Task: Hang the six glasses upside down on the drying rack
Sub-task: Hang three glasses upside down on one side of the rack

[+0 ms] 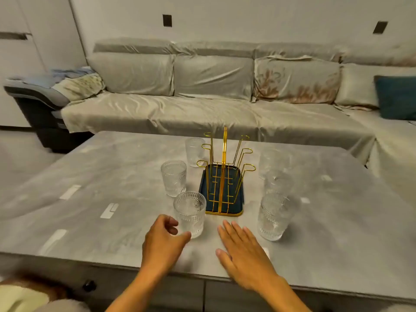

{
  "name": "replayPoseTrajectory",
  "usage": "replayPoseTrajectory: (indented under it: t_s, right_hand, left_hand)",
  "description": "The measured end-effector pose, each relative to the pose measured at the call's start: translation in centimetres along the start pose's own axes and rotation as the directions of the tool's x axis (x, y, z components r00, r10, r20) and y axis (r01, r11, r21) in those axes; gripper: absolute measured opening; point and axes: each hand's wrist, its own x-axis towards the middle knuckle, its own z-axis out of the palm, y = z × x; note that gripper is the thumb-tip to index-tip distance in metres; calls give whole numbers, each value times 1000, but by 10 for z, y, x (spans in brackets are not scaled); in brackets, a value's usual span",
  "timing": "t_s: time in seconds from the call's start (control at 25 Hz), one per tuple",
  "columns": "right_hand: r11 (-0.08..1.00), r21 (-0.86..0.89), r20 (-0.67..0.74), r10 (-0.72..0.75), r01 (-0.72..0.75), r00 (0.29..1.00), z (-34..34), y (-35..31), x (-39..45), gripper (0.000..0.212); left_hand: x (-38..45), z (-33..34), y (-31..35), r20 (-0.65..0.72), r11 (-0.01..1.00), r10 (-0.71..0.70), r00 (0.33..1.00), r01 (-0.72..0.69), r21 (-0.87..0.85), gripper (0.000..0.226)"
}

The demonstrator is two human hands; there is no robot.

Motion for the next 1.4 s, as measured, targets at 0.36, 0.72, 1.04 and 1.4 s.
replayPoseTrajectory:
  t_s: [0.36,0.72,1.04,1.4]
  right_hand:
    - [971,103,-227,232,-214,946,-5,-7,21,47]
    - [962,138,-162,258,-237,952,2,-3,27,48]
    - [953,146,-131,284,-265,950,-4,-7,28,55]
    - [954,105,-89,290,-281,953,-7,-8,31,58]
  left_hand:
    - [38,12,-10,215,994,96,972,-83,-69,80]
    - [60,-47,29,-24,904,148,989,-145,-403,83]
    - [97,-76,92,-170,892,306,937,-345,-292,67]
    - [131,-46,118,74,891,454,888,-450,-65,64]
